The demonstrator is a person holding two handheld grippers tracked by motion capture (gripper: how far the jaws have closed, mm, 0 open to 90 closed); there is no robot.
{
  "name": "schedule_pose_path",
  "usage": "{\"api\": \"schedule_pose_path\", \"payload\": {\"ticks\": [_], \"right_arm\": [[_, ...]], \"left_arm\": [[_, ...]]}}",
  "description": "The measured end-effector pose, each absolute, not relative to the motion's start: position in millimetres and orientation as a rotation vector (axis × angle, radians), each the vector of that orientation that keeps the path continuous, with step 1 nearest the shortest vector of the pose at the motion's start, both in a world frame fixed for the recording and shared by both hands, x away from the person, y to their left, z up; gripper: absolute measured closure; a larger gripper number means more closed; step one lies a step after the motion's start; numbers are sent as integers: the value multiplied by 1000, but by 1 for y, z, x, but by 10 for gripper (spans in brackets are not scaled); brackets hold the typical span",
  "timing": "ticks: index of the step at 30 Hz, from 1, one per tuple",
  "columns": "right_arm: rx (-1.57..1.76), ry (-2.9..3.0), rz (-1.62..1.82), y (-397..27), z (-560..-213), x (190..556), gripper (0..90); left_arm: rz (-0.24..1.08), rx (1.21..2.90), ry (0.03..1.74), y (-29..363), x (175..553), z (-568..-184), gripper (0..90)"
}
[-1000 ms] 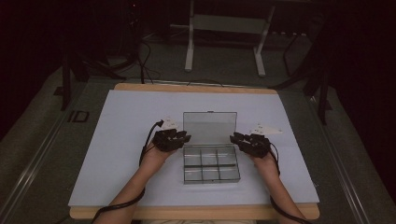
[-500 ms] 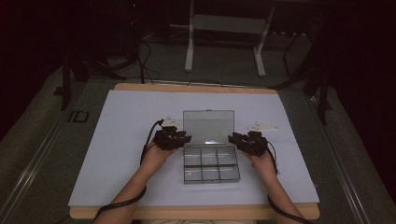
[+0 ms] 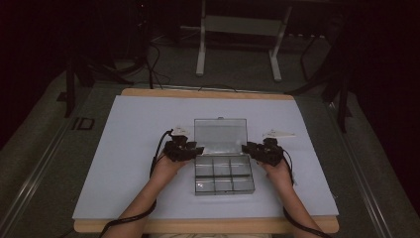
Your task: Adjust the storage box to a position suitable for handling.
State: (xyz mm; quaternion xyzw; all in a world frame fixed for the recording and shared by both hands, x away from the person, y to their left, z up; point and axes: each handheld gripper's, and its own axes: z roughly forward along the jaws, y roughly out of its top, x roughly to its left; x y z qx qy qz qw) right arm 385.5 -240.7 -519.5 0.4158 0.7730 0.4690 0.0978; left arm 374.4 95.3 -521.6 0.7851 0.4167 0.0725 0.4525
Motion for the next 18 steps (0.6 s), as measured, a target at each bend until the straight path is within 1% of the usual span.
{"api": "schedule_pose_path", "payload": {"ticks": [8,11,14,18], "right_arm": [[1275,2300,1384,-241,-520,387,621],[1298,2303,1383,-241,-521,388,608],[1343,2302,1408,-241,-523,390,604],[1360,2304,1409,-241,-523,391,603]], "left_arm": [[141,1924,1058,97,376,-523,560],[138,1928,1077,97,378,-524,529],[94,1900,1091,99,379,-527,528],[77,1894,1103,100,380,-527,528]]}}
